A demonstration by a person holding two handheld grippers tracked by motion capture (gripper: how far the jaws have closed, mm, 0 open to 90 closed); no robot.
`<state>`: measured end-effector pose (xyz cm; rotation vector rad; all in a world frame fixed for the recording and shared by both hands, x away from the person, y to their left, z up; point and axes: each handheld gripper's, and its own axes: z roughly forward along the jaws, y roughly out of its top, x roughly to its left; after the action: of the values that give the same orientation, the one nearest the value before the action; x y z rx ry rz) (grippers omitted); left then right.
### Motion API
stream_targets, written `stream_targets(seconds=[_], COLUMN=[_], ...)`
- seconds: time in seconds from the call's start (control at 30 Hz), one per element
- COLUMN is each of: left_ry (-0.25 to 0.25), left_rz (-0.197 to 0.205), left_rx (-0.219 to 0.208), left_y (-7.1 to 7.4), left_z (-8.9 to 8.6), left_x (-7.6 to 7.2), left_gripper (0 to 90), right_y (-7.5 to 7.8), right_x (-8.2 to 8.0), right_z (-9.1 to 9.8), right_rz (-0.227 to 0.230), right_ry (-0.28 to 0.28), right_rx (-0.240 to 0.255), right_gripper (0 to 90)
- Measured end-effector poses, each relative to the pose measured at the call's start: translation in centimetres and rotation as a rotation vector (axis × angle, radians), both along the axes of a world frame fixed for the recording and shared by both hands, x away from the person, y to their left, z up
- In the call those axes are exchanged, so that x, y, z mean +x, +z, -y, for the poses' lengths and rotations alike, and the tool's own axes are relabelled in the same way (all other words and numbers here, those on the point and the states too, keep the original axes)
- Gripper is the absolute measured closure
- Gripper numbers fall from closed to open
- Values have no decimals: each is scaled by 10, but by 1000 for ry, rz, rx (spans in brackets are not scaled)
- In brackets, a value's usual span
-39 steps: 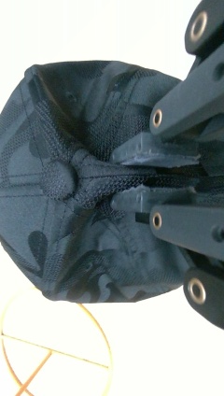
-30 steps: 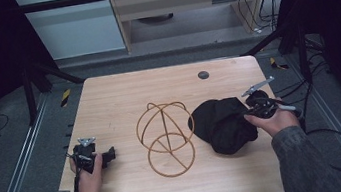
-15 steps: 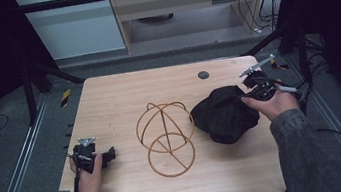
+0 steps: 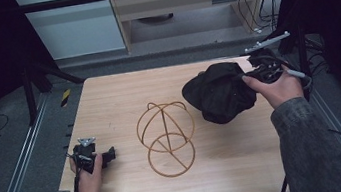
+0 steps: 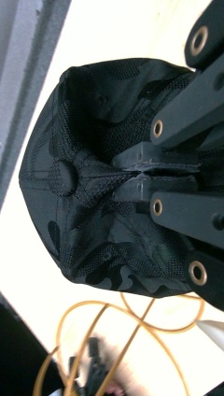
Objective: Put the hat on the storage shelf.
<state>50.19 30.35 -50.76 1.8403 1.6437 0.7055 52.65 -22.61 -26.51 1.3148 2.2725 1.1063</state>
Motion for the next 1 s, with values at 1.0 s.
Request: stream_targets(seconds=[1.0], left_ry=[-1], left_rz=[-2], left_rx=[1], left_y=[0], left_z=[0], left_x=[0], left_gripper=[0], right_y=[80], right_x=[-20], right_z=[-37], right_rz=[147], right_ry=[73], right_rx=[109], right_gripper=[869])
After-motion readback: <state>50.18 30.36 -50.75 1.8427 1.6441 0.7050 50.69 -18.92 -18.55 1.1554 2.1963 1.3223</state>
